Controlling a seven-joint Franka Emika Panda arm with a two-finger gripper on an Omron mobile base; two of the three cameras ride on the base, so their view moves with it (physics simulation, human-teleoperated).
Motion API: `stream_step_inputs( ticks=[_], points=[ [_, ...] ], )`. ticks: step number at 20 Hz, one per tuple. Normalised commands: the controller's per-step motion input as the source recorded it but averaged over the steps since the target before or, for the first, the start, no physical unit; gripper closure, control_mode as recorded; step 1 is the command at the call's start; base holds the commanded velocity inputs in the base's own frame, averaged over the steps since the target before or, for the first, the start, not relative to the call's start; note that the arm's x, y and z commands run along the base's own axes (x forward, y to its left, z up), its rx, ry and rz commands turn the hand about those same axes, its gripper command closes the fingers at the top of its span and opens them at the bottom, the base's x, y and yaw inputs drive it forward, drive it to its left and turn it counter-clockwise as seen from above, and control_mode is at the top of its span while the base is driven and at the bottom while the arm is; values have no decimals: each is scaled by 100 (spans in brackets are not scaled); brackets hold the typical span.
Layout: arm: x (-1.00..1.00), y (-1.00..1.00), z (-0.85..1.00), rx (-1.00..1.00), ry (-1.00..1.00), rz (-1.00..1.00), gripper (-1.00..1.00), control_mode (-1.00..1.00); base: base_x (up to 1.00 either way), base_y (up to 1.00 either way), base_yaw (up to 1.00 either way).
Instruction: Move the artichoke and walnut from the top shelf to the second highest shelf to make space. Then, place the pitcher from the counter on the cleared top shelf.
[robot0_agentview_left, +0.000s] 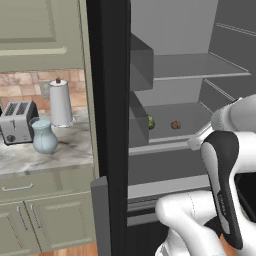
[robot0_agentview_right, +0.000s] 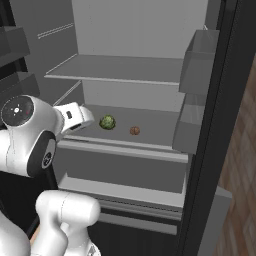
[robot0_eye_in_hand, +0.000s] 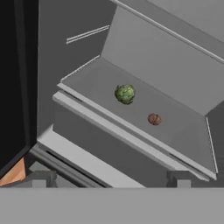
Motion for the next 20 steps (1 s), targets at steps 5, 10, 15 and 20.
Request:
stream_step_inputs(
  ticks=[5, 10, 15, 20],
  points=[
    [0, 0, -1, 0, -12, -8, -100, -100, 0, 0, 0],
    [-5, 0, -13, 0, -19, -3, -100, -100, 0, 0, 0],
    [0, 0, -6, 0, -14, -1, -100, -100, 0, 0, 0],
    [0, 0, 0, 0, 0, 0, -100, 100, 0, -6, 0]
  ],
)
